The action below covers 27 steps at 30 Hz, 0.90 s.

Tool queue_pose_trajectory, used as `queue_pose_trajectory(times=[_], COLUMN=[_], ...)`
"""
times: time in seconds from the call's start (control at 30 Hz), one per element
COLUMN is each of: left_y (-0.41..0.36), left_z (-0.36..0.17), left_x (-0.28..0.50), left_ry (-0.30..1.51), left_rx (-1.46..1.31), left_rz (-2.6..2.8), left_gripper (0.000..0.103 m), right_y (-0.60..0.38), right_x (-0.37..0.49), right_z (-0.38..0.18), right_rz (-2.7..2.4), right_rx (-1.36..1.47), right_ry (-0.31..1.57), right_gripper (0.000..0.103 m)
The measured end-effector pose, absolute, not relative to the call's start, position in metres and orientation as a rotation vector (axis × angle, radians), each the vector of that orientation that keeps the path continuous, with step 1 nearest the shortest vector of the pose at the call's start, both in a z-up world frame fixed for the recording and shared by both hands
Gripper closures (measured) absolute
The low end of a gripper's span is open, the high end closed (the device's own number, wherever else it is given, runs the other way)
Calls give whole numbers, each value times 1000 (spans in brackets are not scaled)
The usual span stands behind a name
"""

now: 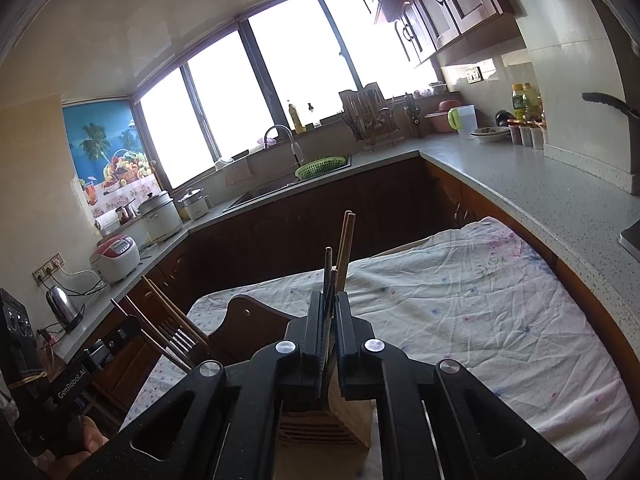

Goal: Organize utensils

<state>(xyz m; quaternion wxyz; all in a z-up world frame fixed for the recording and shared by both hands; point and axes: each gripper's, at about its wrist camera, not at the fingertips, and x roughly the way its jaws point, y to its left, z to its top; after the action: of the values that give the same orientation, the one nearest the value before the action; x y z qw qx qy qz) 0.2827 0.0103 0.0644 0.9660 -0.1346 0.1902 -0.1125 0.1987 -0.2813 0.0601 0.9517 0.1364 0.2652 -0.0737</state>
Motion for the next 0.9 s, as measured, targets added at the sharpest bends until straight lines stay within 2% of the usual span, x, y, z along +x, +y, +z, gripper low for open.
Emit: queue_pose_trajectory(times=[0.07,0.17,0.23,0.27,0.3,0.37,0.5,0.57,0.63,0.7,0.77,0.9], left_y=[11,15,18,20,20,23,28,33,35,39,44,50], left_z=[65,67,67,69,70,72,68,66,60,56,52,48], left_x=[283,284,282,280,277,270,247,232,215,198,180,144], left_ry=[397,419,431,430,424,422,414,412,421,430,439,451], left_rx=[-276,-287,-298,-305,-308,-309,-315,-324,-335,-351,-366,-387], left_rz=[-231,-232,-227,-227,-221,-216,-176,-165,-151,-141,-128,-112], left_gripper=[99,99,90,82,79,73,46,42,35,31,26,25], right_y=[-282,-284,-285,-286,-286,-287,-285,-283,-278,-274,-269,-261], right_x=[199,196,192,190,188,181,164,153,141,128,115,85], right_z=[60,62,64,65,67,71,76,76,74,70,65,54], right_rz=[-145,-144,-145,-149,-152,-153,-150,-138,-134,-128,-124,-125], right_rx=[284,298,308,312,316,326,339,349,353,358,366,392], right_ry=[540,529,521,515,507,488,454,445,438,441,444,451], right_gripper=[93,92,89,81,77,59,39,22,15,14,8,4])
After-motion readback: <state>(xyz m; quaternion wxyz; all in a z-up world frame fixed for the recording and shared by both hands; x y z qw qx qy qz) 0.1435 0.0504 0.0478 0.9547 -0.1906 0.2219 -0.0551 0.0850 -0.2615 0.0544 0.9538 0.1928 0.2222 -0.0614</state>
